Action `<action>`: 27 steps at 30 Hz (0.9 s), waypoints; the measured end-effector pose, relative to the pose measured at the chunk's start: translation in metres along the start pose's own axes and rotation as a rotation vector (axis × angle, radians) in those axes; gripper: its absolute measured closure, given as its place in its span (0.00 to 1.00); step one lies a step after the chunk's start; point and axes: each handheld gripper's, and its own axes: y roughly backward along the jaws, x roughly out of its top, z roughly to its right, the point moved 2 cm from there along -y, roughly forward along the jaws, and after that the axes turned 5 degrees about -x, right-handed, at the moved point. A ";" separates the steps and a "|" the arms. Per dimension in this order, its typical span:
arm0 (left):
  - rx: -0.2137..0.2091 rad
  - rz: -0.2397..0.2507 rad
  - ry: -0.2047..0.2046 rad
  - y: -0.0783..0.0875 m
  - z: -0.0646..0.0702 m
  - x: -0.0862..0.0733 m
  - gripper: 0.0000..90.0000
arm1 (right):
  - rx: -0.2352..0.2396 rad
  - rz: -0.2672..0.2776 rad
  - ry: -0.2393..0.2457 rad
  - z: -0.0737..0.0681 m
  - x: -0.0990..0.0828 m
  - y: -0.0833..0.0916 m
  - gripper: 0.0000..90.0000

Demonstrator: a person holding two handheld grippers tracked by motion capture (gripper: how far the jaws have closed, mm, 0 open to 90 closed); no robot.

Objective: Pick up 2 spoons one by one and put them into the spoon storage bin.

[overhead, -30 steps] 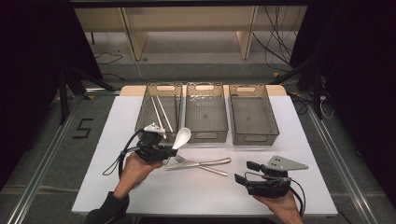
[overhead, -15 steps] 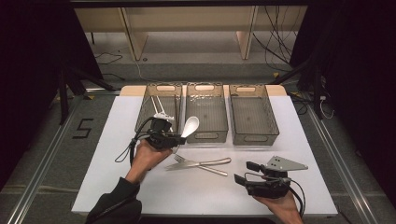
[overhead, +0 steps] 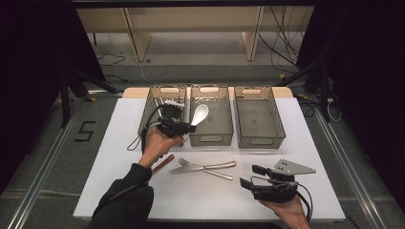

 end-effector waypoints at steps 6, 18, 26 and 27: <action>0.015 -0.005 0.003 -0.015 -0.002 0.016 0.84 | 0.004 0.000 0.002 0.000 0.000 0.000 0.34; 0.031 -0.002 0.035 -0.043 -0.018 0.032 0.84 | 0.007 -0.001 0.006 0.000 -0.001 0.000 0.34; 0.027 -0.011 0.049 -0.048 -0.020 0.038 0.84 | 0.011 -0.005 0.000 0.001 -0.001 -0.001 0.34; 0.034 -0.012 0.048 -0.050 -0.019 0.039 0.84 | 0.012 -0.004 0.000 0.001 -0.002 -0.001 0.34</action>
